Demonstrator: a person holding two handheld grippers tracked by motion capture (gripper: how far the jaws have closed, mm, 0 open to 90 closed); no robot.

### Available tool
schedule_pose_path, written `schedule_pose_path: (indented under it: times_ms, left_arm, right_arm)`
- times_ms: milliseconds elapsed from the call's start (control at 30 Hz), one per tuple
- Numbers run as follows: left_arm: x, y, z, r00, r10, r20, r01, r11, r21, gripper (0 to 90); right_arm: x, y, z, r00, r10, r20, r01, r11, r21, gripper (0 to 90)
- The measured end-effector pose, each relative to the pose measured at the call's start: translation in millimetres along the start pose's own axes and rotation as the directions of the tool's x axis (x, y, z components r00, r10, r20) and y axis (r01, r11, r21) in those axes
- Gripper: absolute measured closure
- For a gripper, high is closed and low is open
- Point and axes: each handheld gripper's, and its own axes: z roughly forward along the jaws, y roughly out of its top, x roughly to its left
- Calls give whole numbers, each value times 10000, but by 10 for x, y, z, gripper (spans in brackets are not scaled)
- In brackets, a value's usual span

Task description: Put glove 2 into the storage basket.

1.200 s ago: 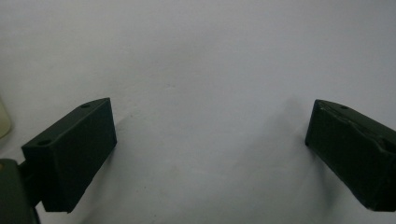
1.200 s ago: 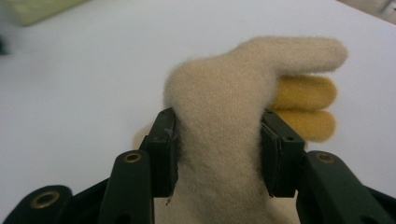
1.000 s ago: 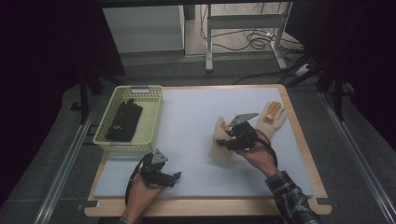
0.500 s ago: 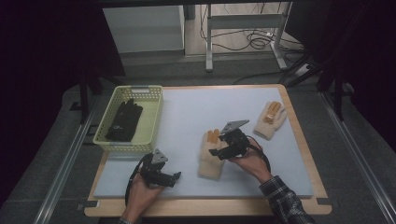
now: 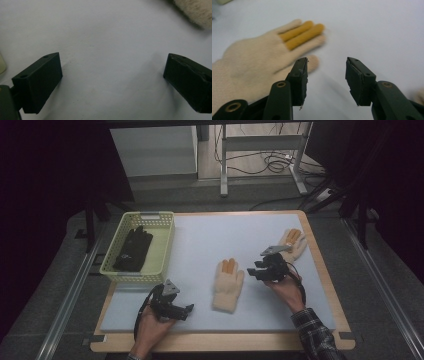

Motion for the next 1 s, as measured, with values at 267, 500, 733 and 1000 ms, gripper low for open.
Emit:
schedule_pose_path:
  times_ms: [267,500,733,1000]
  left_arm:
    - [2,1,-1,10000,16,6,-16,10000,16,24]
    - [-2,1,3,10000,-56,8,56,10000,-37,24]
    - [0,1,2,10000,-38,6,38,10000,-17,24]
    - [0,1,1,10000,-35,9,35,10000,-17,24]
  right_arm:
    - [-492,-196,-389,9907,1013,910,-972,9941,-482,549]
    - [-893,-339,-586,9660,1631,2006,-1529,9861,-656,614]
    - [-1104,-316,-467,9487,1707,2661,-1579,9851,-689,494]
    - [-1281,-205,-207,9345,1420,3264,-1389,9898,-329,399]
